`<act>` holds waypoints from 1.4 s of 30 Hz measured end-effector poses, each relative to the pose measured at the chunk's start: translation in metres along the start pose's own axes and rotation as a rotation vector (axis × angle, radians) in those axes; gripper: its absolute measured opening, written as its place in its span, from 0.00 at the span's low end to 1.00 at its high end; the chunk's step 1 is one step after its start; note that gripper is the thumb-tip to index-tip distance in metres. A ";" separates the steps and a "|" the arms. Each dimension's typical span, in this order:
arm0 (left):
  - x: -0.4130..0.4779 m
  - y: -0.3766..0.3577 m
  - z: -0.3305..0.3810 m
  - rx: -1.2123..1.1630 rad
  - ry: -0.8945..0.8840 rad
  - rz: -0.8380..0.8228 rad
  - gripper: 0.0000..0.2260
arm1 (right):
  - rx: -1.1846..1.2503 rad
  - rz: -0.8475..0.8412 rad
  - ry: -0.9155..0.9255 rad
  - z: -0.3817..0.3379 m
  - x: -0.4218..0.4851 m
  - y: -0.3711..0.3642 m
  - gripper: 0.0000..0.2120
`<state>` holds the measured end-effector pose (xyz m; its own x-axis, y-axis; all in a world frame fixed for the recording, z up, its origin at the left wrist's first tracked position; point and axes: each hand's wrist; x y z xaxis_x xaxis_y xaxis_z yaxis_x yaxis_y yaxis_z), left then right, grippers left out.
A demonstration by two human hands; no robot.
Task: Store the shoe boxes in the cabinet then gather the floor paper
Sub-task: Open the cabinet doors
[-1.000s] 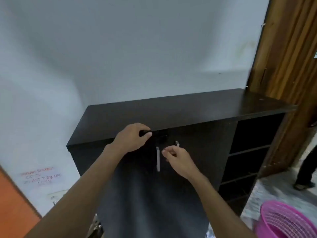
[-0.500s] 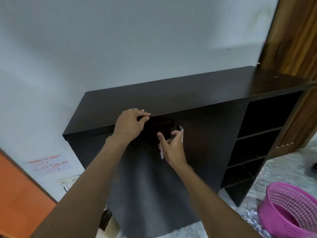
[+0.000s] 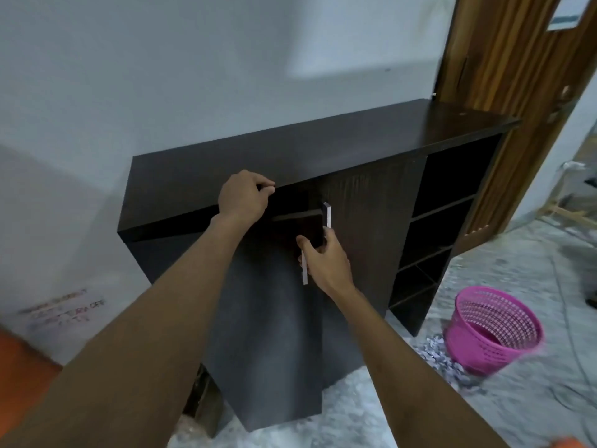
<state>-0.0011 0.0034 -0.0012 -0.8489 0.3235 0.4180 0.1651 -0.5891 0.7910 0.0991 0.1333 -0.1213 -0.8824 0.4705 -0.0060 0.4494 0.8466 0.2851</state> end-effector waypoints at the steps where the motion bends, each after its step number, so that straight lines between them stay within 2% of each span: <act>1: 0.000 0.001 0.000 -0.006 -0.001 -0.013 0.10 | 0.020 0.004 -0.010 0.000 -0.008 0.002 0.27; 8: -0.002 0.005 0.003 -0.038 0.006 -0.052 0.10 | 0.042 0.118 -0.005 -0.001 -0.077 0.009 0.16; 12: -0.014 0.011 0.003 -0.034 -0.010 -0.135 0.14 | 0.090 0.016 -0.003 0.002 -0.120 0.026 0.17; 15: -0.032 0.018 -0.003 0.042 -0.040 -0.234 0.22 | -0.139 -0.040 0.064 -0.005 -0.144 0.051 0.29; 16: -0.041 0.022 -0.006 0.065 -0.043 -0.255 0.25 | -0.189 -0.080 0.097 -0.010 -0.149 0.056 0.34; 18: -0.062 0.032 -0.013 0.078 -0.043 -0.273 0.27 | -0.121 -0.251 0.112 -0.021 -0.157 0.055 0.37; 20: -0.088 0.043 -0.023 0.079 -0.019 -0.268 0.28 | 0.040 -0.496 0.042 -0.035 -0.162 0.043 0.31; 22: -0.113 0.055 -0.037 0.109 0.029 -0.235 0.30 | 0.124 -0.671 -0.002 -0.046 -0.164 0.024 0.25; 24: -0.136 0.065 -0.052 0.096 0.125 -0.197 0.32 | 0.150 -0.781 -0.032 -0.051 -0.168 -0.002 0.29; 27: -0.158 0.080 -0.071 -0.049 0.322 -0.172 0.36 | 0.199 -0.868 -0.041 -0.056 -0.178 -0.040 0.37; 30: -0.177 0.090 -0.086 -0.199 0.408 -0.176 0.34 | 0.282 -0.898 -0.020 -0.060 -0.192 -0.068 0.40; 33: -0.190 0.098 -0.099 -0.315 0.424 -0.144 0.29 | 0.298 -0.864 0.022 -0.062 -0.206 -0.087 0.35; 35: -0.196 0.105 -0.106 -0.385 0.427 -0.138 0.28 | 0.251 -0.851 0.078 -0.063 -0.215 -0.097 0.35; 38: -0.199 0.113 -0.119 -0.457 0.421 -0.120 0.32 | 0.202 -0.841 0.130 -0.064 -0.225 -0.111 0.38; 42: -0.203 0.117 -0.124 -0.498 0.420 -0.121 0.34 | 0.262 -0.822 0.124 -0.066 -0.231 -0.122 0.30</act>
<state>0.1282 -0.2233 -0.0490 -0.9872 0.1516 0.0498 -0.1097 -0.8713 0.4784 0.2389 -0.0950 -0.0915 -0.9432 -0.3323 -0.0049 -0.3323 0.9431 0.0066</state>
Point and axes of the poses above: each hand's wrist, its own x-axis towards the middle knuckle, its own y-axis out of the back of the hand, z = x × y, and after that the axes turned 3 degrees about -y, right-handed
